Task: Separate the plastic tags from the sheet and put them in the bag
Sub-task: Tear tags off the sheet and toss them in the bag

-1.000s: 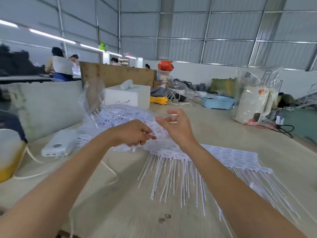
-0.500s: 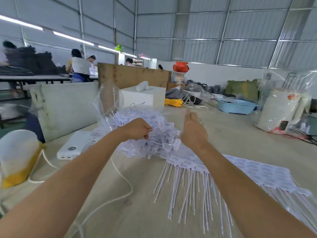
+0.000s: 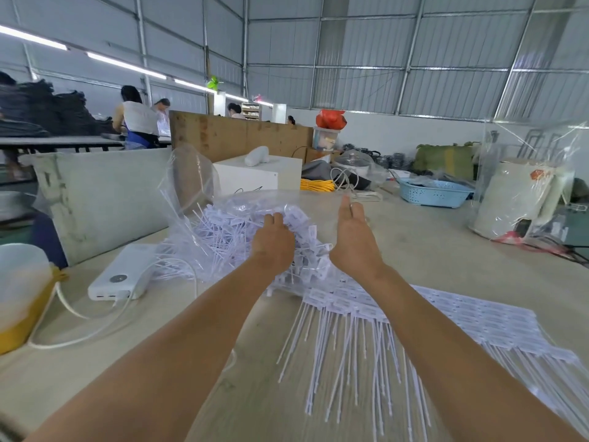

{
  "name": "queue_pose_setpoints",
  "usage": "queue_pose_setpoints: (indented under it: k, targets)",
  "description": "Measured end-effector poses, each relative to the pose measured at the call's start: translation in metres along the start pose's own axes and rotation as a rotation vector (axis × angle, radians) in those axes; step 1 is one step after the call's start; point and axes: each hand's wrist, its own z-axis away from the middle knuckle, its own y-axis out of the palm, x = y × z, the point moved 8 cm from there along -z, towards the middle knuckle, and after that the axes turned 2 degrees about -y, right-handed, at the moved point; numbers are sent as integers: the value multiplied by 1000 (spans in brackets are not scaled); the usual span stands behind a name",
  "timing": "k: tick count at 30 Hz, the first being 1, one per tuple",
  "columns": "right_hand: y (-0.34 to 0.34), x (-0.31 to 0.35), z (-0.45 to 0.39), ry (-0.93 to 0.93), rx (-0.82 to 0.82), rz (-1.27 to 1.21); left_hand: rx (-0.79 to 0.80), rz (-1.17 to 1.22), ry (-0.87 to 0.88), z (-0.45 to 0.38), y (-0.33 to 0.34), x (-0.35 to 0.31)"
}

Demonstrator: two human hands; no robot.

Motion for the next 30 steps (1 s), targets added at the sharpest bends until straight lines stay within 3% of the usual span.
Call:
queue_pose_setpoints:
  k: [6, 10, 13, 15, 19, 22, 24, 30]
  targets:
    - [0, -11, 8, -21, 47, 6, 68, -213, -128, 8, 1, 6]
    - [-5, -18, 20, -59, 168, -130, 215, -244, -136, 25, -23, -15]
    - [-21, -33, 31, -77, 181, -334, 205, -184, 42, 49, -50, -54]
    - [-39, -52, 41, -62, 116, -380, 157, 52, 251, 67, -67, -87]
    - [-58, -114, 78, 91, 94, -272, 305, 454, 695, 97, -74, -151]
    - [-57, -159, 112, 201, 155, -145, 294, 462, 729, 94, -67, -174]
    - [-53, -180, 131, 284, 173, -148, 374, 420, 683, 89, -53, -181]
    - [-50, -201, 149, 373, 64, -270, 520, 473, 631, 79, -42, -189]
